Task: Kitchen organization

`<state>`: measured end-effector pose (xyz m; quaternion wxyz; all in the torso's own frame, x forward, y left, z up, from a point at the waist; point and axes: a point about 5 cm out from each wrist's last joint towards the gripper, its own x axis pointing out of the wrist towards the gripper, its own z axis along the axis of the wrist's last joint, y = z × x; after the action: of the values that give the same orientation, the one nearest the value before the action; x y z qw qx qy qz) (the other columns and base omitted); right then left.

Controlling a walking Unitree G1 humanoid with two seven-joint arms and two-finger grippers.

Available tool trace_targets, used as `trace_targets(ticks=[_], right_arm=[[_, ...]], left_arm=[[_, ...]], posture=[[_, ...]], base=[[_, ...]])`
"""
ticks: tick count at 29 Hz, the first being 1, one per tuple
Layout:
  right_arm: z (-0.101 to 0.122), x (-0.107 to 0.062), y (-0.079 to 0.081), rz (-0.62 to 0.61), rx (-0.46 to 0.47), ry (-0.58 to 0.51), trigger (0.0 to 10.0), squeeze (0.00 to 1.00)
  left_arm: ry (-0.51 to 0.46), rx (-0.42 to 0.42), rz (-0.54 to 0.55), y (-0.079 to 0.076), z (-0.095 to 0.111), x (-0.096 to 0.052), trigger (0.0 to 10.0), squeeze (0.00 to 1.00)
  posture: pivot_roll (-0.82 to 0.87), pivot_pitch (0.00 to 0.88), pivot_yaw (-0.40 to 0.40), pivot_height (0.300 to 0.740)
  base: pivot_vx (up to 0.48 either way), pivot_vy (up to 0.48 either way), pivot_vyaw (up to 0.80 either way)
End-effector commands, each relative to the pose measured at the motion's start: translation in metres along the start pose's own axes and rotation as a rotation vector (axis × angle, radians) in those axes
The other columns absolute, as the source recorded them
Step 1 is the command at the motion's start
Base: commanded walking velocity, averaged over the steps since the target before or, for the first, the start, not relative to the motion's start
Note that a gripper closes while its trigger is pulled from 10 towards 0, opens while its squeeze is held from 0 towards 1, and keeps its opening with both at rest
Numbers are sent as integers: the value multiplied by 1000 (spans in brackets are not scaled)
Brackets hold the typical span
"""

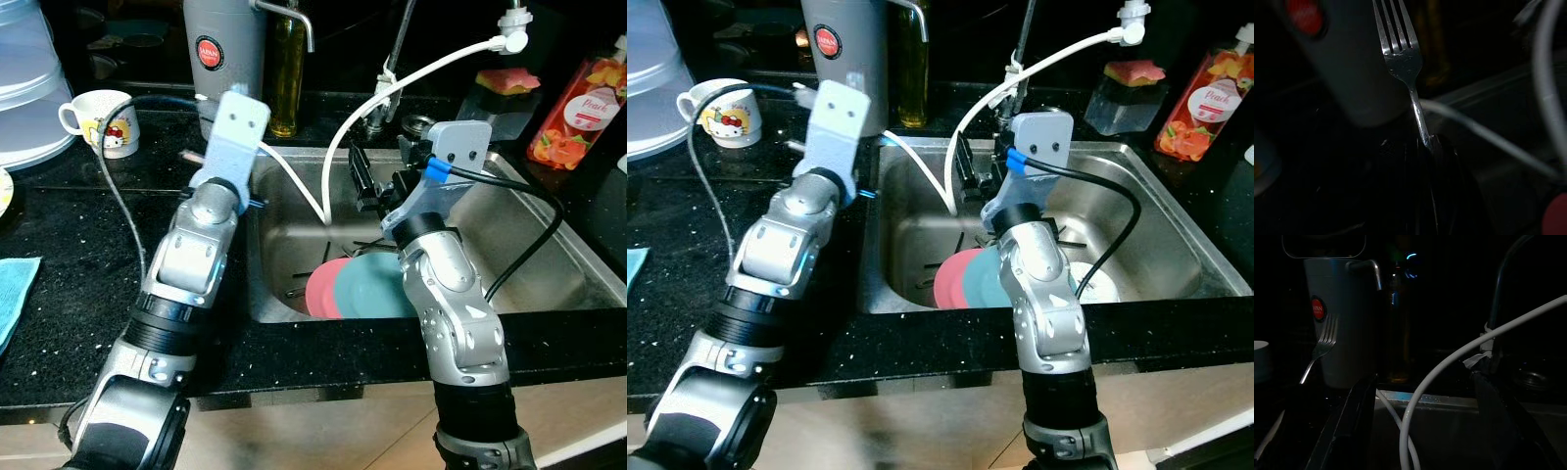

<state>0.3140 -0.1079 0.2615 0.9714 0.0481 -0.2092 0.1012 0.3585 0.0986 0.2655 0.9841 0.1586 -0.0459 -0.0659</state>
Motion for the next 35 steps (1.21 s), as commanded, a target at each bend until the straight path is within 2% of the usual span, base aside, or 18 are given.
trace_targets(ticks=[1,4,6,8,11,14,15,19,21,22,25,27,29,30,32,33,34,35], right_arm=[[6,0,-3,-15,0,-16,10000,0],[8,2,-14,-98,-61,-13,10000,0],[1,1,-38,-248,-134,44,10000,0],[-7,-2,-57,-373,-169,104,10000,0],[-8,-6,-71,-434,-185,120,10000,0],[-6,-8,-72,-440,-185,112,10000,0],[-6,-8,-71,-439,-178,107,10000,0],[-7,-8,-61,-407,-156,92,10000,0],[-7,-8,-61,-407,-156,92,10000,0],[-7,-7,-56,-398,-142,88,10000,0],[-8,-4,-50,-382,-126,85,10000,0],[-9,-3,-47,-371,-120,84,10000,0],[-9,-3,-47,-371,-120,84,10000,0],[-9,-3,-46,-370,-117,84,10000,0],[-8,-1,-43,-348,-108,73,10000,0],[-8,-1,-43,-348,-108,73,10000,0],[-6,0,-39,-311,-98,53,10000,0],[-5,1,-37,-302,-95,46,10000,0]], left_arm=[[-34,-27,-90,-13,2,-4,10000,0],[-42,-105,-217,-30,-2,-9,10000,0],[-49,-56,-269,-41,-4,-8,10000,0],[-66,-44,-315,-49,-3,-6,10000,0],[-36,-44,-311,-52,-5,-3,10000,0],[-35,-29,-325,-52,-6,-3,10000,0],[-33,-34,-334,-52,-6,-3,10000,1000],[-47,-36,-314,-49,-4,-4,10000,1000],[-47,-36,-314,-49,-4,-4,10000,1000],[-73,-49,-295,-44,2,-4,10000,0],[-94,-70,-262,-34,8,-3,10000,0],[-66,-43,-227,-22,9,-3,10000,0],[-66,-43,-227,-22,9,-3,10000,0],[-52,-33,-210,-17,8,-2,10000,0],[17,-54,-68,10,6,3,10000,0],[17,-54,-68,10,6,3,10000,0],[114,-106,116,42,-3,7,10000,0],[144,-123,164,50,-7,8,10000,0]], posture=[[198,40,-76,740],[193,45,-80,740],[193,46,-86,740],[190,44,-85,740],[180,44,-68,740],[182,43,-68,740],[182,43,-68,740],[194,43,-60,740],[194,43,-60,740],[201,42,-66,740],[212,43,-63,740],[219,44,-63,740],[219,44,-63,740],[222,43,-65,740],[226,42,-57,740],[226,42,-57,740],[237,42,-56,740],[237,42,-56,740]], base=[[0,0,0],[0,0,0],[0,0,0],[0,0,0],[0,0,0],[0,0,0],[0,0,0],[0,0,0],[0,0,0],[0,0,0],[0,0,0],[0,0,0],[0,0,0],[0,0,0],[0,0,0],[0,0,0],[0,0,0],[0,0,0]])
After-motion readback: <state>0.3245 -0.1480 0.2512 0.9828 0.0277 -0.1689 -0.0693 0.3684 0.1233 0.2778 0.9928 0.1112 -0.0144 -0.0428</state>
